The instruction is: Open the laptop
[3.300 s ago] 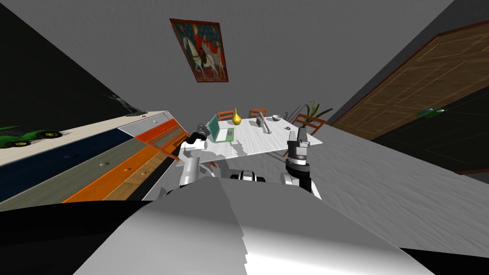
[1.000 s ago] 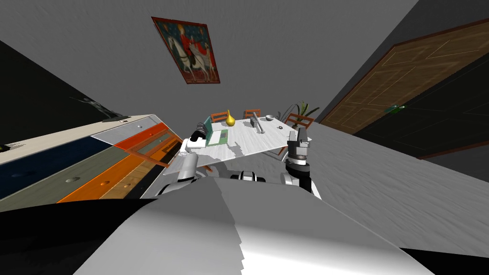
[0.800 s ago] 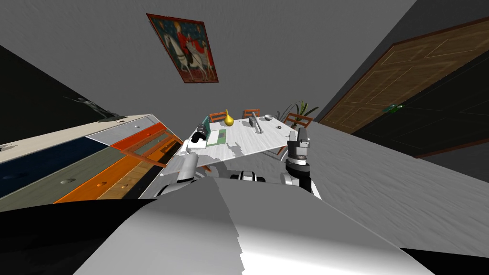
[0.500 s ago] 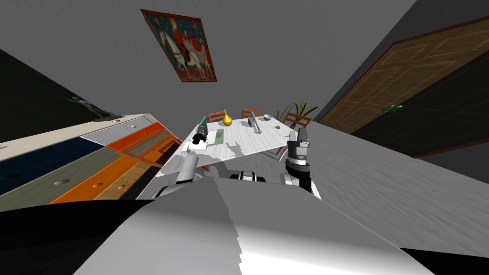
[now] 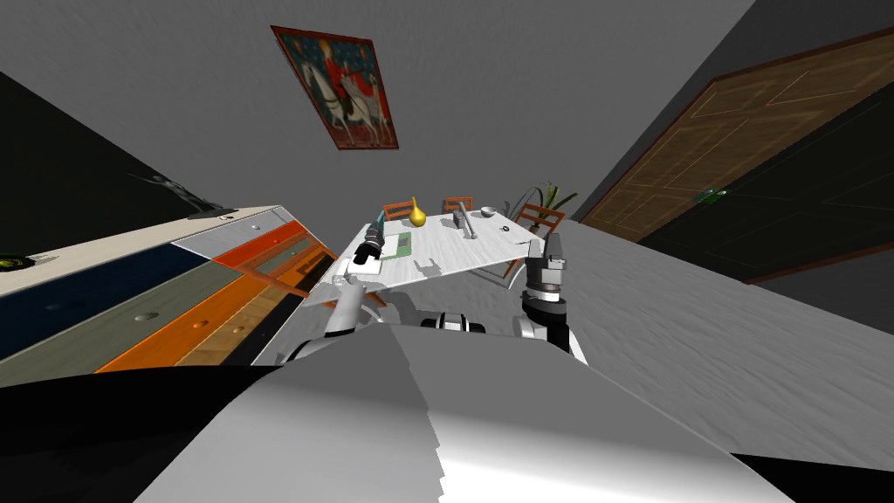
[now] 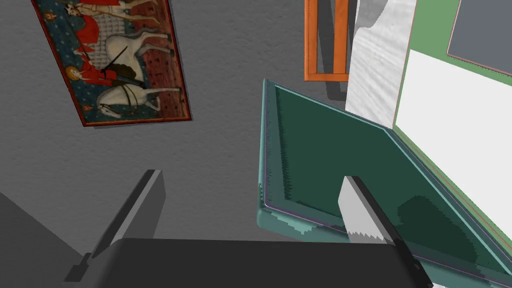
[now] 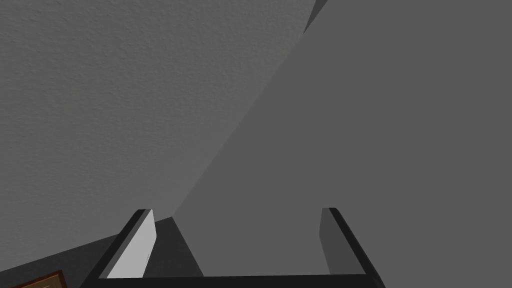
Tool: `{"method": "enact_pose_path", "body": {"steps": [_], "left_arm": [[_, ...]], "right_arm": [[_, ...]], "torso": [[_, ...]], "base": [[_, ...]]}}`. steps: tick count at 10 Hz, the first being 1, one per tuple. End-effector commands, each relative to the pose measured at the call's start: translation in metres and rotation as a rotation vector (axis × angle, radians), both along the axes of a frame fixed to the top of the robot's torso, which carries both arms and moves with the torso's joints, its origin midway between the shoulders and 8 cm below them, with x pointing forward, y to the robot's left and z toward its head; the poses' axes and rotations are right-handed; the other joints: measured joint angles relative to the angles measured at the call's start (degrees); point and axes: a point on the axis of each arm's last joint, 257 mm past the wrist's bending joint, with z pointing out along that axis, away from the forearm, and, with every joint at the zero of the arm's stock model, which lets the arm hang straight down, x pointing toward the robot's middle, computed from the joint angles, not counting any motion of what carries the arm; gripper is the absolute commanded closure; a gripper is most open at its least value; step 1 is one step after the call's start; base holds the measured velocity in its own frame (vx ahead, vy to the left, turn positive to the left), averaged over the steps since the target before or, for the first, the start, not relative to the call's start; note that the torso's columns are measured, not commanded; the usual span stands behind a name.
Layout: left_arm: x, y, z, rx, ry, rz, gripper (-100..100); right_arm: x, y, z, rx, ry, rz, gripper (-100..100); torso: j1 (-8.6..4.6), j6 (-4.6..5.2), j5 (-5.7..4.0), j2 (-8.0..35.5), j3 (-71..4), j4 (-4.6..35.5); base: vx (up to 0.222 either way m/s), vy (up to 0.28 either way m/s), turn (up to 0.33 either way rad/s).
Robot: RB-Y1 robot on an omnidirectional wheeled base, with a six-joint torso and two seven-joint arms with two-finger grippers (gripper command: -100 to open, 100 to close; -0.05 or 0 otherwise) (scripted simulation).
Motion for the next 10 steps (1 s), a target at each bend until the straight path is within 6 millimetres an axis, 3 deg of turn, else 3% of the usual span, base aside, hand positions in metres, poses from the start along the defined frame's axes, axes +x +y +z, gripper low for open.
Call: {"method": "enact_pose_path", "body": {"steps": [1, 3, 5, 7, 10], "left_arm": [[0.002, -0.028, 0.018, -0.075, -0.08, -0.068, -100], [0.0, -0.037, 0.029, -0.131, -0.126, -0.096, -100], [-0.003, -0.032, 0.029, -0.204, -0.156, -0.094, -100], [-0.004, -0.016, 0.009, -0.264, -0.128, -0.049, -100], [-0.004, -0.001, -0.009, -0.291, -0.085, 0.001, -100]], "right_arm": [[0.0, 0.0, 0.0, 0.0, 0.0, 0.0, 0], [0.0, 0.0, 0.0, 0.0, 0.0, 0.0, 0], [0.0, 0.0, 0.0, 0.0, 0.0, 0.0, 0], [0.0, 0.0, 0.0, 0.0, 0.0, 0.0, 0], [0.0, 0.0, 0.0, 0.0, 0.001, 0.0, 0]], "torso": [[0.1, -0.01, 0.03, -0.2, -0.1, -0.1], [0.03, -0.01, 0.03, -0.4, -0.2, -0.1], [-0.16, -0.01, -0.04, -0.4, -0.3, -0.1], [0.04, 0.0, 0.02, -0.5, -0.3, -0.2], [-0.05, 0.01, 0.0, -0.4, -0.3, -0.1]], "base": [[-0.213, 0.085, 0.006], [-0.159, 0.043, 0.024], [-0.078, 0.003, 0.071], [0.091, 0.034, 0.047], [0.207, 0.017, -0.001]]}}
